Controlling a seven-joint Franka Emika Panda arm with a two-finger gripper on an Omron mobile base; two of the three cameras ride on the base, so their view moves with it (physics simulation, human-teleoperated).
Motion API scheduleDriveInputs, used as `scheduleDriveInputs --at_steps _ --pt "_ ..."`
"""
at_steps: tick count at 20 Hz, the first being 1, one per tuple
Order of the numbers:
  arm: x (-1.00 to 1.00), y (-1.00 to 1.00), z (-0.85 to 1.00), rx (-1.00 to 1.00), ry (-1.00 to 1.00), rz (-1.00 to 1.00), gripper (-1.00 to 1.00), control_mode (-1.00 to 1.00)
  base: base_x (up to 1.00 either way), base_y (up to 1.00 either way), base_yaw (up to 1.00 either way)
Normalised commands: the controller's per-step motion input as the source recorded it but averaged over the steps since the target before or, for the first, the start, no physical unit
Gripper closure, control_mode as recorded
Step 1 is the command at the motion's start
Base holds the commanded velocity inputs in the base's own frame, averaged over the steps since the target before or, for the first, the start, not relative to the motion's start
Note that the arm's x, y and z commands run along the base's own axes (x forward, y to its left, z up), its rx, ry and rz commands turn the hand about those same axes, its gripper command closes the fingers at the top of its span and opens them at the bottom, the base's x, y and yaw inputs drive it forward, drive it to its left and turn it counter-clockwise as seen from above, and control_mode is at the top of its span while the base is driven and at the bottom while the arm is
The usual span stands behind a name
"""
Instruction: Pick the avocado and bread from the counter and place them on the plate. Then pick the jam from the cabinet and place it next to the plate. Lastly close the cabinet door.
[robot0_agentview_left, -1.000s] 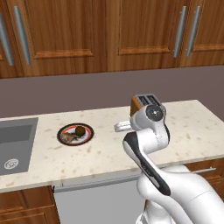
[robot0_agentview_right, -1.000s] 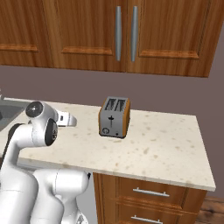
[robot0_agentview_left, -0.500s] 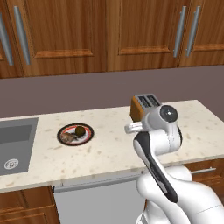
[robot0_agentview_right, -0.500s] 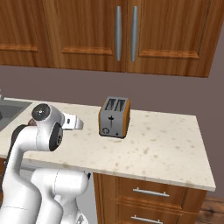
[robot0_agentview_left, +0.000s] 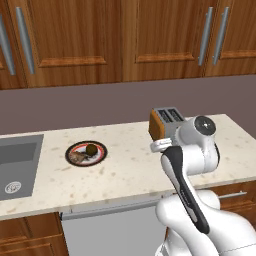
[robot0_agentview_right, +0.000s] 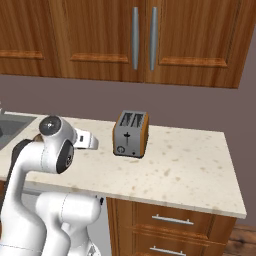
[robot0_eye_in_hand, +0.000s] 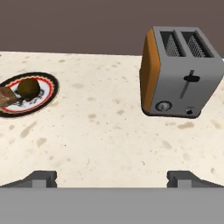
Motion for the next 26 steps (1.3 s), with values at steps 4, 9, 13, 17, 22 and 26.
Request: scheduleDriveInputs --at_steps 4,9,13,17,22,26 --pt "-0.10 0.00 0.00 0.00 0.00 0.00 -1.00 -1.00 0.00 0.00 0.00" --pt "-0.25 0.00 0.00 0.00 0.00 0.00 -1.00 -1.00 0.00 0.00 0.00" --pt "-0.26 0.00 0.00 0.00 0.00 0.00 -1.00 1.00 -0.40 0.00 0.00" --pt "0.00 0.00 0.00 0.00 0.00 0.00 -1.00 1.00 -0.84 0.00 0.00" --pt "0.00 0.00 0.00 0.00 0.00 0.00 -1.00 1.00 -0.75 0.01 0.00" --pt "0.00 0.00 0.00 0.00 0.00 0.00 -1.00 1.00 -0.37 0.11 0.00"
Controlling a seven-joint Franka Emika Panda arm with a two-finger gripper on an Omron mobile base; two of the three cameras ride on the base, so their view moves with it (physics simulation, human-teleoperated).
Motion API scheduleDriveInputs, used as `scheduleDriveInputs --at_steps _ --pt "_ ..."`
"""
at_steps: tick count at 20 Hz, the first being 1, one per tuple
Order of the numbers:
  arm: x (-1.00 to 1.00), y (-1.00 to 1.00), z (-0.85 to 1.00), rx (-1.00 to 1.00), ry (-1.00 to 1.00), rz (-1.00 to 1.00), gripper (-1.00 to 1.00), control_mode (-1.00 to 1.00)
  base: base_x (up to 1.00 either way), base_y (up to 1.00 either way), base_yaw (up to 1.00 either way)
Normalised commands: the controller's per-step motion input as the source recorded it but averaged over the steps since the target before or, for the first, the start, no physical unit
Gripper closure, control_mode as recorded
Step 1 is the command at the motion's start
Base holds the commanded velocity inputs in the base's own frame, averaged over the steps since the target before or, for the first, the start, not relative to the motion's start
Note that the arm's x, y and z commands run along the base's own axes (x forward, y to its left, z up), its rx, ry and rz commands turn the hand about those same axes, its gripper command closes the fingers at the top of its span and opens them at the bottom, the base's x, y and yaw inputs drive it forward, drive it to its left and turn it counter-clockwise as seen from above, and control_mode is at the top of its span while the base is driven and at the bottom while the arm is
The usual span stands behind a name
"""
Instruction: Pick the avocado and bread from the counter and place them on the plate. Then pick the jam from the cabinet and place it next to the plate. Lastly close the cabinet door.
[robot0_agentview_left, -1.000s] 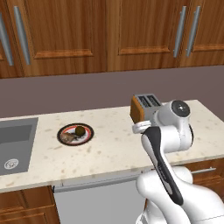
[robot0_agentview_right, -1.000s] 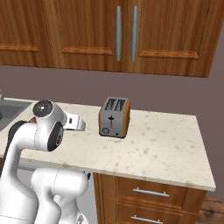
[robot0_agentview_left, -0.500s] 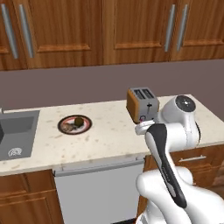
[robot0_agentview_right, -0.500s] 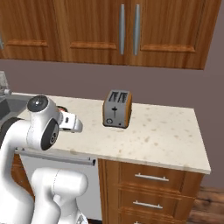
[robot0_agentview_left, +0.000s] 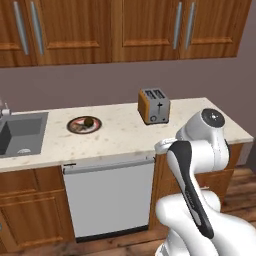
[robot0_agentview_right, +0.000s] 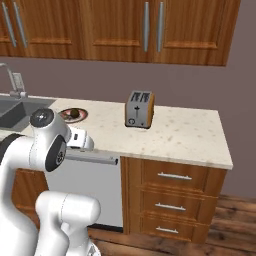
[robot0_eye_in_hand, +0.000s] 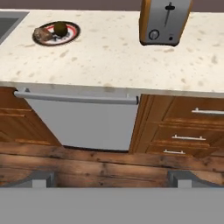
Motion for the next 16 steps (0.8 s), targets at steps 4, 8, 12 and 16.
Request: scheduleDriveInputs --at_steps 4,8,12,16 --pt "0.00 0.00 0.00 0.00 0.00 0.00 -1.00 1.00 -0.22 0.33 0.00" --pt "0.00 0.00 0.00 0.00 0.00 0.00 -1.00 1.00 -0.41 0.54 0.02" --pt "0.00 0.00 0.00 0.00 0.00 0.00 -1.00 1.00 -0.44 0.63 0.03" --pt "0.00 0.00 0.00 0.00 0.00 0.00 -1.00 1.00 -0.53 0.61 0.03"
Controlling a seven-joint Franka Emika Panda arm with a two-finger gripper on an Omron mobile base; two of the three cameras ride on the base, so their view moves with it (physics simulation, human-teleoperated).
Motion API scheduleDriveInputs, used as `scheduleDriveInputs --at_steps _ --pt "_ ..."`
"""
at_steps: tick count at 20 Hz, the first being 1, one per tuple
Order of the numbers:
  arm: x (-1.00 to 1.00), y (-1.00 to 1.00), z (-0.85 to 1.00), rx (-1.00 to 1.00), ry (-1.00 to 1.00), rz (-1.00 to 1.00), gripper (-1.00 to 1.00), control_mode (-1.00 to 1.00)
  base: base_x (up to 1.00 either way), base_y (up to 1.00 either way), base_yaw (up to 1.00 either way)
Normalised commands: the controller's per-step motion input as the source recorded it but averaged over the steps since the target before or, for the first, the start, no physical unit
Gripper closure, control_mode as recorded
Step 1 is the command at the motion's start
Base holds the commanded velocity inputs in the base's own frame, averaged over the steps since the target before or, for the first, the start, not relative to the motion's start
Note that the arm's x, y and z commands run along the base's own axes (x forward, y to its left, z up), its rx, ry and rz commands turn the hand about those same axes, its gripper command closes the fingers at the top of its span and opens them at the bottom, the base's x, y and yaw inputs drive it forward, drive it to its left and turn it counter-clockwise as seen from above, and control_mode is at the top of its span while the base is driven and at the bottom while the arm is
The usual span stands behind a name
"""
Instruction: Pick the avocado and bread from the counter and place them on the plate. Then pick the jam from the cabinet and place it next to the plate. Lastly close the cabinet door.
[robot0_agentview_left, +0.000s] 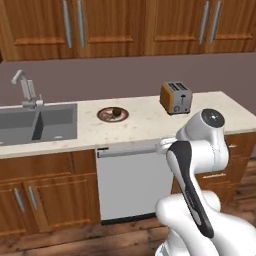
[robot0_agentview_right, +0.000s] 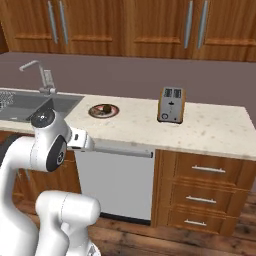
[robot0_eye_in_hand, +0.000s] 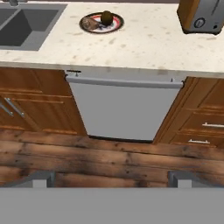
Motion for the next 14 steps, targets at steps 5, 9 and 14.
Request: scheduleDriveInputs --at_steps 5,9,14 --pt "0.00 0.00 0.00 0.00 0.00 0.00 -1.00 1.00 -0.67 0.57 0.05" --pt "0.00 0.00 0.00 0.00 0.00 0.00 -1.00 1.00 -0.46 0.68 0.01" --pt "0.00 0.00 0.00 0.00 0.00 0.00 -1.00 1.00 -0.26 0.70 0.00"
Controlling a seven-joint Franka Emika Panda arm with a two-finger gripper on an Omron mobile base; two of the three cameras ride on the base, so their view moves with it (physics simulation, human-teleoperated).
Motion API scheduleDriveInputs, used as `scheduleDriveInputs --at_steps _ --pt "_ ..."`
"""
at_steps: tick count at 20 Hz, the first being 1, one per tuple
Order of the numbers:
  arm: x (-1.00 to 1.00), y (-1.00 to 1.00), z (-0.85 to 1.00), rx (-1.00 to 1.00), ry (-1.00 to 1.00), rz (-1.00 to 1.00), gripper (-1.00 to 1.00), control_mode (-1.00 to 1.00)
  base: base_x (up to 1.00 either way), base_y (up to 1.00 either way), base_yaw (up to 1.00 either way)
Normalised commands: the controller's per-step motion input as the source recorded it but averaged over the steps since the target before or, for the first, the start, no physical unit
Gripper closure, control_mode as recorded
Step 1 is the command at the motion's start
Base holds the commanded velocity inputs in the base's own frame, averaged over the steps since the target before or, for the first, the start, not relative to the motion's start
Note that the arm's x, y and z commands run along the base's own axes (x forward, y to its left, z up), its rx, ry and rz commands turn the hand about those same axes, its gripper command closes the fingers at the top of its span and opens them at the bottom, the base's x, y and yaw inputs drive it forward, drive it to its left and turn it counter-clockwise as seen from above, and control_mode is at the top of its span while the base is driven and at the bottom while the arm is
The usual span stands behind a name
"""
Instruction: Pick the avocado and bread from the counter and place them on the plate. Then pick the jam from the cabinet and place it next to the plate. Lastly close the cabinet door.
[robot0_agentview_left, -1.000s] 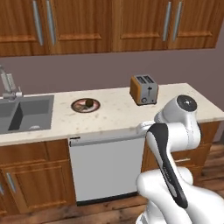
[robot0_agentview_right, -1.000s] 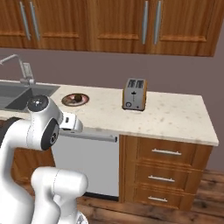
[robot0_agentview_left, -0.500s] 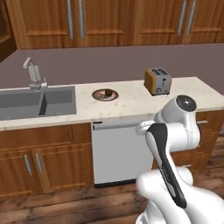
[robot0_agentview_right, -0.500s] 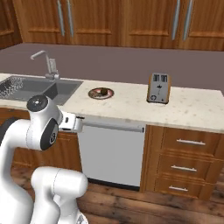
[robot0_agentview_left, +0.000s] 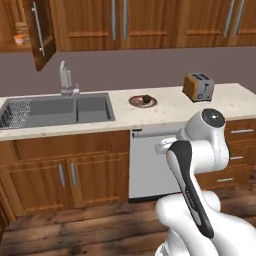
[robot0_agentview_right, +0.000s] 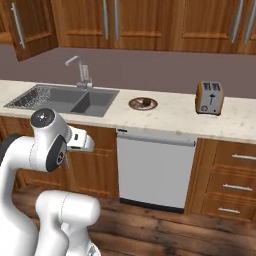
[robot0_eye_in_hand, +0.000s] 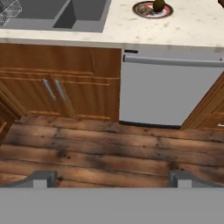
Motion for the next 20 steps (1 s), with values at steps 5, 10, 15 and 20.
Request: scheduleDriveInputs --at_steps 5,10,15,20 --pt "0.00 0.00 0.00 0.00 0.00 0.00 -1.00 1.00 -0.06 0.72 0.00" --pt "0.00 0.00 0.00 0.00 0.00 0.00 -1.00 1.00 0.00 0.72 0.00" --pt "0.00 0.00 0.00 0.00 0.00 0.00 -1.00 1.00 0.00 0.70 0.00" --pt "0.00 0.00 0.00 0.00 0.00 0.00 -1.00 1.00 0.00 0.60 0.00"
